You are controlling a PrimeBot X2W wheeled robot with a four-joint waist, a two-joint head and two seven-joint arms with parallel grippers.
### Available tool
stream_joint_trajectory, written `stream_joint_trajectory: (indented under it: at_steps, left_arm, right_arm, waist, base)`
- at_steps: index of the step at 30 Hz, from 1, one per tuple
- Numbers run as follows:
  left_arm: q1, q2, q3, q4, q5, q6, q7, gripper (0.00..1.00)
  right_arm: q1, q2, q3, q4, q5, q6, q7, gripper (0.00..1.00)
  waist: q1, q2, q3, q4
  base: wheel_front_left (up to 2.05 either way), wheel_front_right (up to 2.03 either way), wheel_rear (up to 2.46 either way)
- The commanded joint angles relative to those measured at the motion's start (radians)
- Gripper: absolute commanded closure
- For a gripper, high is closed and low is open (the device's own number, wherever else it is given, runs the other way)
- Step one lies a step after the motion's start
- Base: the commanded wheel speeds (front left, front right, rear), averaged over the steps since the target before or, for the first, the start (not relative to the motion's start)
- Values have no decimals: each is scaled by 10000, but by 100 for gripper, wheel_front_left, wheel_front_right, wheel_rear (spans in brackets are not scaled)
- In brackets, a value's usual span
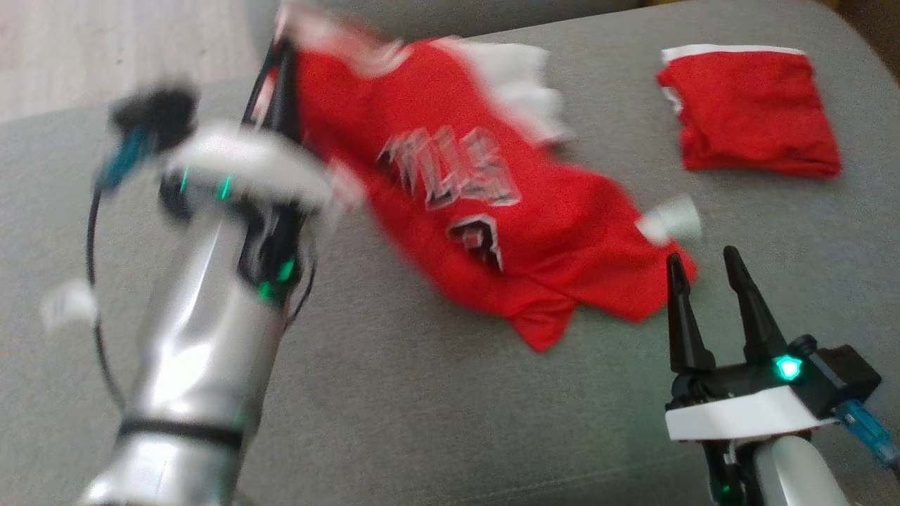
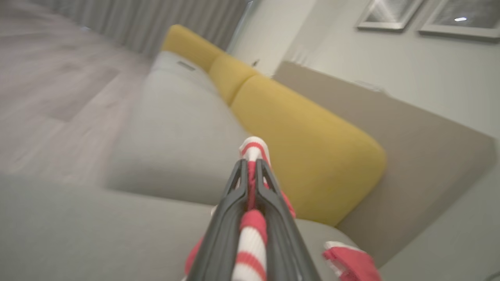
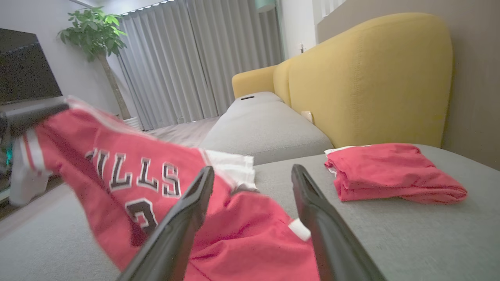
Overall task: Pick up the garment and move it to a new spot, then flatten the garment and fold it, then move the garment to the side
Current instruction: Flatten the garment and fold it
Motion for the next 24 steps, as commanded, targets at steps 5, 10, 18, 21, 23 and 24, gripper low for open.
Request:
stream_joint_trajectory:
  at_steps: [5, 10, 18, 21, 23, 24]
  left_arm:
    - [2055, 370, 2047, -1606, 1295, -95, -52, 100]
    - [4050, 219, 3258, -3042, 2126, -236, -52, 100]
    - [6107, 152, 3196, -4205, 2273, -229, -52, 60]
    - [6392, 150, 2849, -4258, 2579, -155, -53, 0]
    - [6374, 149, 2870, -4505, 2870, -133, -53, 0]
    - [6347, 150, 2946, -4674, 2915, -138, -53, 0]
  right_arm:
    - [-84, -54, -47, -532, -269, 67, -38, 0]
    - [-34, -54, -179, -556, -424, 67, -38, 0]
    - [76, -54, -391, -636, -506, 67, -38, 0]
    - [108, -54, -317, -626, -544, 67, -38, 0]
    - [122, -54, -315, -642, -552, 67, -38, 0]
    - [124, -54, -325, -673, -538, 67, -38, 0]
  waist:
    - [0, 0, 354, 816]
    - [0, 0, 455, 1194]
    - [0, 0, 514, 1706]
    - [0, 0, 481, 1842]
    - [0, 0, 459, 1905]
    - [0, 0, 455, 1926]
  base:
    - [0, 0, 0]
    - [0, 0, 0]
    - [0, 0, 0]
    - [0, 0, 0]
    - [0, 0, 0]
    - [0, 0, 0]
